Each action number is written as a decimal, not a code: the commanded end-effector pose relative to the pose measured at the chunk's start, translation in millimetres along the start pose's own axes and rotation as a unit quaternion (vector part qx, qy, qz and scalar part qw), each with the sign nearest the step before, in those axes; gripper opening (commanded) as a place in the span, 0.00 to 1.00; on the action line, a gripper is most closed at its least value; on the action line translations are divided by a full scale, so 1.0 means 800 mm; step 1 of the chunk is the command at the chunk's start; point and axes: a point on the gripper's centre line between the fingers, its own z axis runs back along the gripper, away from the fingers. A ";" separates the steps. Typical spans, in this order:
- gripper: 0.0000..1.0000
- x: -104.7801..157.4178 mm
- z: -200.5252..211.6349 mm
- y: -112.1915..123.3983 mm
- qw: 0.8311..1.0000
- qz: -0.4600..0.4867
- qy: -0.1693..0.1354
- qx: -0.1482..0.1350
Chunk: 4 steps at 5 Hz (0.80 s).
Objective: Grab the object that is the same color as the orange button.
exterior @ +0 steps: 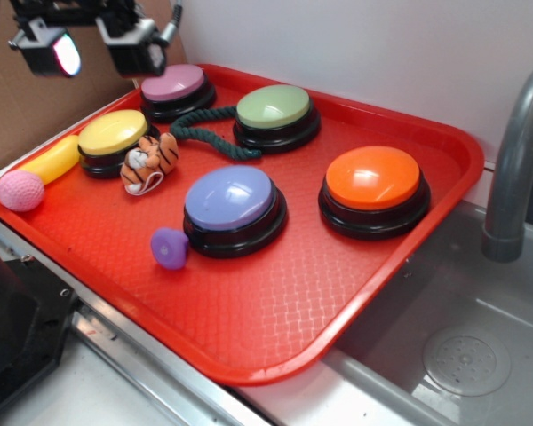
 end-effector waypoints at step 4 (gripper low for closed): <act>1.00 0.039 -0.119 0.032 0.994 0.102 -0.017 0.030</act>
